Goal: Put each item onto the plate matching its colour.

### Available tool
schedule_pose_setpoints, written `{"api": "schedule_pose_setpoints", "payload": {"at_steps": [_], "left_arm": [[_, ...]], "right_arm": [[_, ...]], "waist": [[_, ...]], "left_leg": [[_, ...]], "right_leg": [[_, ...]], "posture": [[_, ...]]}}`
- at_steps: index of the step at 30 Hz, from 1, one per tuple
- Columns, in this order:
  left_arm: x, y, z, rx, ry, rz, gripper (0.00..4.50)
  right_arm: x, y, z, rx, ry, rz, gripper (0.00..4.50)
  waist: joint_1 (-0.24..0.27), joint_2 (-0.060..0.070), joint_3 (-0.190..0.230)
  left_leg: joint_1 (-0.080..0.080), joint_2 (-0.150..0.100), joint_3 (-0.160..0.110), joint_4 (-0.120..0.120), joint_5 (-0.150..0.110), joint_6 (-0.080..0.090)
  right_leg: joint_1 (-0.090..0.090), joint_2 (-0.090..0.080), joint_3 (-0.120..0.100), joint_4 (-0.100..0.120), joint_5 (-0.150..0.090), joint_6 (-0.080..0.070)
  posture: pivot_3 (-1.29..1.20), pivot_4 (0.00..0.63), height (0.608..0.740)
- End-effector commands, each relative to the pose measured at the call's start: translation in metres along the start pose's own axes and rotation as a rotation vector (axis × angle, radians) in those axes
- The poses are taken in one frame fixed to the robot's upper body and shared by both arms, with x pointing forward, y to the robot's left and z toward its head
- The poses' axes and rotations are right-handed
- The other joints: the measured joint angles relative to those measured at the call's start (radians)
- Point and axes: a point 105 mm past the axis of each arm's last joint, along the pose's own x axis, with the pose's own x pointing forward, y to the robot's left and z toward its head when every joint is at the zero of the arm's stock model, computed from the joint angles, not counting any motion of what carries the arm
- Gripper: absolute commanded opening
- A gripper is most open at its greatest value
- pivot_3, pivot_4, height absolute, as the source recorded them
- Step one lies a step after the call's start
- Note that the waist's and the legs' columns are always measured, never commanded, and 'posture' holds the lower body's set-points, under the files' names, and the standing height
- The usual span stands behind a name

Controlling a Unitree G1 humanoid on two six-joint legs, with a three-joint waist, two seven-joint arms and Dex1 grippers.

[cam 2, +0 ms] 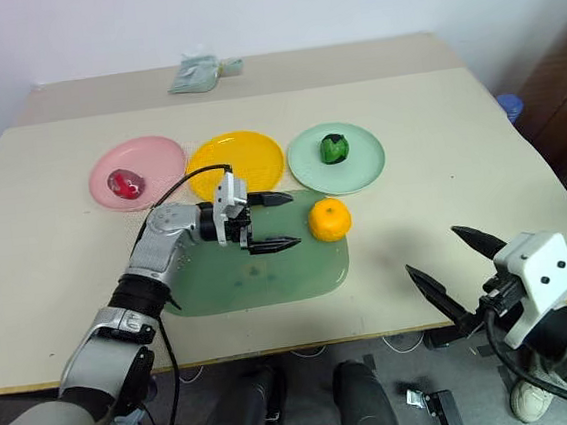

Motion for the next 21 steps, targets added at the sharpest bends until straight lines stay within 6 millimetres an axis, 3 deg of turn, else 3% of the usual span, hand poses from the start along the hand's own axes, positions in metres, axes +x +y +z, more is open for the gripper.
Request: {"api": "schedule_pose_setpoints", "payload": {"at_steps": [1, 5, 16, 21], "left_arm": [[0.013, 0.005, 0.01, 0.067, -0.002, -0.004, 4.5], [0.03, 0.009, 0.012, 0.089, 0.004, 0.017, 4.5], [0.053, 0.011, 0.018, 0.108, 0.002, 0.022, 4.5], [0.053, 0.015, 0.026, 0.106, -0.039, 0.048, 4.5]], "right_arm": [[0.002, -0.001, 0.006, -0.031, -0.025, 0.012, 4.45], [0.004, -0.002, 0.007, -0.034, -0.03, 0.019, 4.45], [0.006, 0.003, 0.008, -0.035, -0.035, 0.025, 4.45], [0.009, 0.004, 0.012, -0.041, -0.047, 0.027, 4.45]], "waist": [[0.001, 0.0, 0.0], [0.002, -0.001, 0.0], [0.003, -0.001, 0.001], [0.0, -0.001, 0.001]], "left_leg": [[0.0, 0.0, 0.0, 0.0, 0.0, 0.0], [0.0, 0.0, 0.0, 0.002, 0.0, 0.001], [0.0, 0.0, 0.0, 0.002, 0.0, 0.001], [0.001, 0.0, 0.0, 0.003, -0.001, 0.001]], "right_leg": [[0.0, 0.0, 0.0, 0.0, 0.0, 0.0], [0.002, 0.0, -0.001, 0.0, 0.0, 0.0], [0.002, 0.0, -0.001, 0.0, 0.0, 0.001], [0.003, 0.0, -0.002, 0.0, 0.0, 0.002]], "posture": [[0.0, 0.15, 0.74], [0.0, 0.15, 0.74], [0.0, 0.15, 0.74], [0.0, 0.15, 0.74]]}}
